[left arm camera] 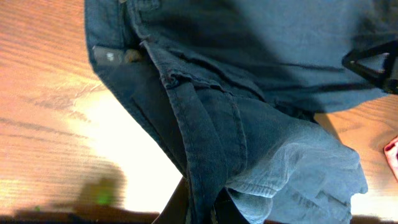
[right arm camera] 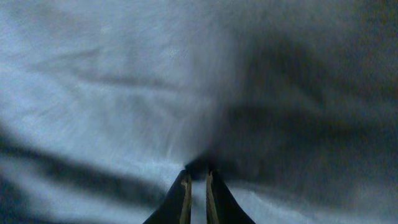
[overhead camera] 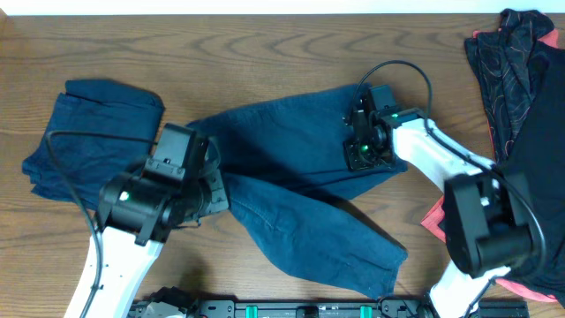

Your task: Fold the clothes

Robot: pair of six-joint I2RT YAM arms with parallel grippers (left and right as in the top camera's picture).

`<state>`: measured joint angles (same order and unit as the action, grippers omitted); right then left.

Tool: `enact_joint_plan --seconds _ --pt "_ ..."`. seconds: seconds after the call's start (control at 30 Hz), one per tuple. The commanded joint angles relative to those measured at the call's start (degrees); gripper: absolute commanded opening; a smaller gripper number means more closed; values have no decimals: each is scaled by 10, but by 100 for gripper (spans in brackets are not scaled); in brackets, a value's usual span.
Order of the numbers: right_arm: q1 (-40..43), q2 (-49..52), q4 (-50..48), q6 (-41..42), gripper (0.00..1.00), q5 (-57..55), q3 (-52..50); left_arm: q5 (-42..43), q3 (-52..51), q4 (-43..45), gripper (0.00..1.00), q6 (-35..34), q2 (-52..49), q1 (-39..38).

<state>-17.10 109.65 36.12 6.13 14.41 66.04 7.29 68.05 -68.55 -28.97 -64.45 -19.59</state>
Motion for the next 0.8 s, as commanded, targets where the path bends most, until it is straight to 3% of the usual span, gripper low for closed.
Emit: enact_joint_plan --seconds 0.0,0.17,0.37,0.63,0.7,0.77 --pt "2 33 -26 -10 9 8 2 -10 3 16 6 -9 -38 2" --pt "7 71 -121 0 4 6 2 -16 3 60 6 -6 -97 2" --pt "16 95 -256 13 7 -58 7 -80 3 154 6 -6 -147 2" --pt "83 95 -254 56 9 -83 114 -92 3 314 6 -6 -163 2" --pt "103 95 -211 54 19 -76 166 -111 3 341 6 -7 -164 2" --pt "118 94 -150 25 37 -56 219 -127 3 353 6 -6 -165 2"
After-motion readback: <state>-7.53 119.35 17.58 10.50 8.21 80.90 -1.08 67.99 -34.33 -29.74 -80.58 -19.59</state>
